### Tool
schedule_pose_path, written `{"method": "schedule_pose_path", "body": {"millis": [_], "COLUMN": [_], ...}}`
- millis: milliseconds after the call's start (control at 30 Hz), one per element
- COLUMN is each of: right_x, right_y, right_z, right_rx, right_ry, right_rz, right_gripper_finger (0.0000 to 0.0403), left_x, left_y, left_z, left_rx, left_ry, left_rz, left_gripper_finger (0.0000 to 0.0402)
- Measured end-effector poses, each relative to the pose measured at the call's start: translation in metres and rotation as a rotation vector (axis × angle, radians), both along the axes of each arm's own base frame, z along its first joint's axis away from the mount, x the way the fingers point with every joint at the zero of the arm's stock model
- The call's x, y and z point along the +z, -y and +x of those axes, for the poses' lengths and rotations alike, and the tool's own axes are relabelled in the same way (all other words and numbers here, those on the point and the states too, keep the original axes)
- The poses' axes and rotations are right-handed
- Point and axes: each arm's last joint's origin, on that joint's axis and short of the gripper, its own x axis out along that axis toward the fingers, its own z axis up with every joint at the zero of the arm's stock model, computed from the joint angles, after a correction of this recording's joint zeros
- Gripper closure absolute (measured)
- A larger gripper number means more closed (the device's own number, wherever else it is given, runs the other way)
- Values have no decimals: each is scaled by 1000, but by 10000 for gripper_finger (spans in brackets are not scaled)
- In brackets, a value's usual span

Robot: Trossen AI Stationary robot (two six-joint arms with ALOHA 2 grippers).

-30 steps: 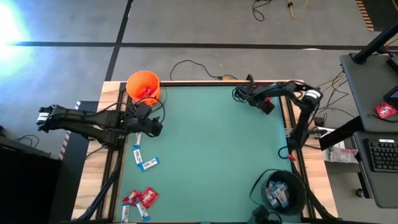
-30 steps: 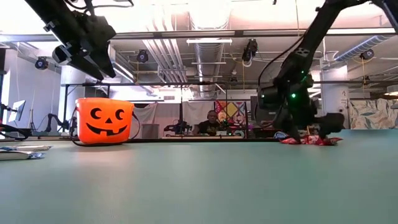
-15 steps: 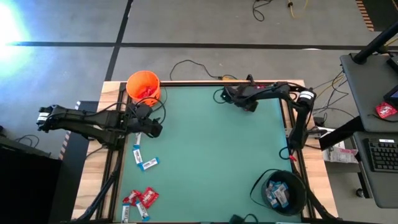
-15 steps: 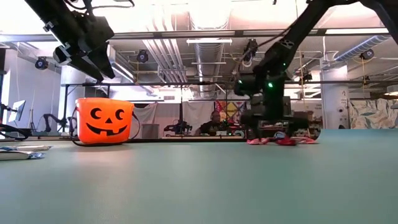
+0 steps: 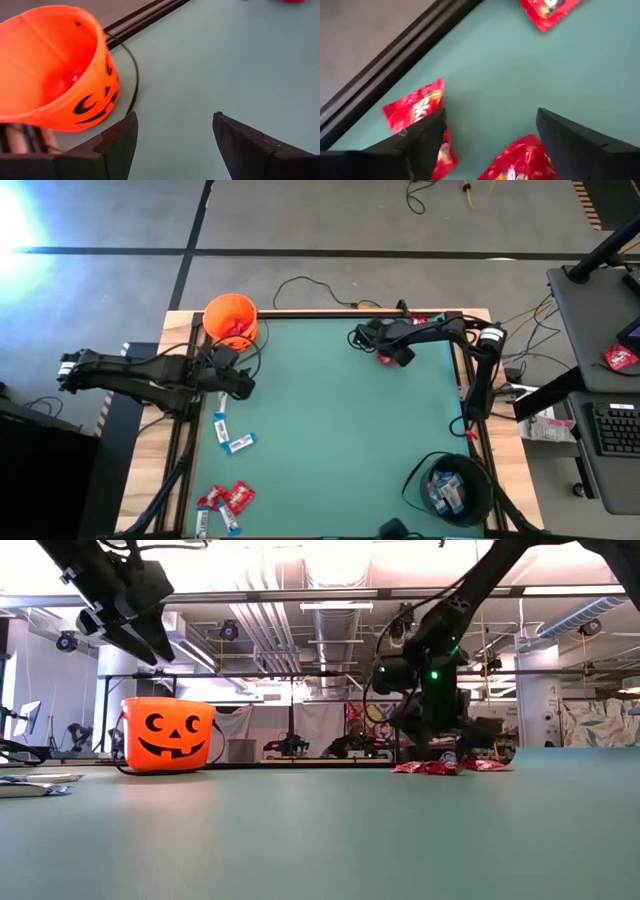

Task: Sort candy by brand, put in halloween buckets
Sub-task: Move the red candies to the center of the table

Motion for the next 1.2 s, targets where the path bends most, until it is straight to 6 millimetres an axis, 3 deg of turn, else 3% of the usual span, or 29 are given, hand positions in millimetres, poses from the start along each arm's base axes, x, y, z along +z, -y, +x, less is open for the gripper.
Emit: {"method": "schedule_pose_path", "body": {"millis": [200,433,900,1033,1200], "right_x": [-6,-5,-20,-24,-27], "right_y": [-3,3,33,45,44], "right_z": [-11,-23,-64,-64,-58], "right_rx": [-68,-127,-192,-83,26], "right_ry": [-44,-146,-277,-240,-213], "right_rz": [-19,-175,-139,-29,65], "right_gripper_finger": [227,381,393,393,393], "left_x": [2,2,0,0,0], "left_y": [-1,-1,-1,-1,-1], "left_z": [-10,-12,-12,-11,-12], "left_rx": [-1,-35,-69,-69,-73], "left_ry": [-37,-73,-112,-113,-110], "left_rz": [3,35,56,56,49], "left_gripper_finger": [161,161,161,161,161]}}
